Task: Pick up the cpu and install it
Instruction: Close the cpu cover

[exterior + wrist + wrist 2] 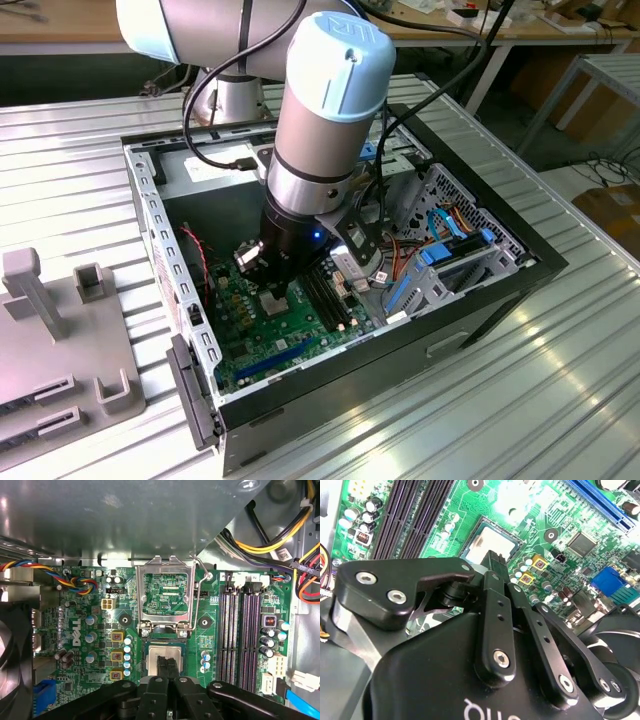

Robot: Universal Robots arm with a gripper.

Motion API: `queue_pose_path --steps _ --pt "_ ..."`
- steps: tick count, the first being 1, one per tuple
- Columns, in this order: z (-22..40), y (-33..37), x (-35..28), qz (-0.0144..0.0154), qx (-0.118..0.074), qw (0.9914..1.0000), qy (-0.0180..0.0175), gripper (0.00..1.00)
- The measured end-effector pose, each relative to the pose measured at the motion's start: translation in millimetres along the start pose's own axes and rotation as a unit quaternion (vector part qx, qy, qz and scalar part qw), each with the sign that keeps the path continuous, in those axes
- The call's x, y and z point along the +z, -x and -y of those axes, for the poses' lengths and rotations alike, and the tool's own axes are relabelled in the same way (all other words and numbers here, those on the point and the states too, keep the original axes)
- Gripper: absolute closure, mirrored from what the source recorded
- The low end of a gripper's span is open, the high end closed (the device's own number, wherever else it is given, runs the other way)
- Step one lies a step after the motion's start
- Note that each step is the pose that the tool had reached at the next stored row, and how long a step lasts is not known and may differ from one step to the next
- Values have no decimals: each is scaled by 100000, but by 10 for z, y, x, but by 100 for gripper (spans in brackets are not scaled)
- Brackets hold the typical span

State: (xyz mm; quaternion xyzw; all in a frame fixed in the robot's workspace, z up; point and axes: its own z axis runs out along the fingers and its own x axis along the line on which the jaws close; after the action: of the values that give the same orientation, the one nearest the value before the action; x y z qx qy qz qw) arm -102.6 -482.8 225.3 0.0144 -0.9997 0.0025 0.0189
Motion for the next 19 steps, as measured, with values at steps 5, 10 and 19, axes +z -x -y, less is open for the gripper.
queue_pose_path --steps 5,10,19 --pt "0 0 0 -18 -1 100000 11 89" --pt "0 26 16 -14 -1 100000 11 89" --pt "-1 165 102 -19 1 100000 10 89"
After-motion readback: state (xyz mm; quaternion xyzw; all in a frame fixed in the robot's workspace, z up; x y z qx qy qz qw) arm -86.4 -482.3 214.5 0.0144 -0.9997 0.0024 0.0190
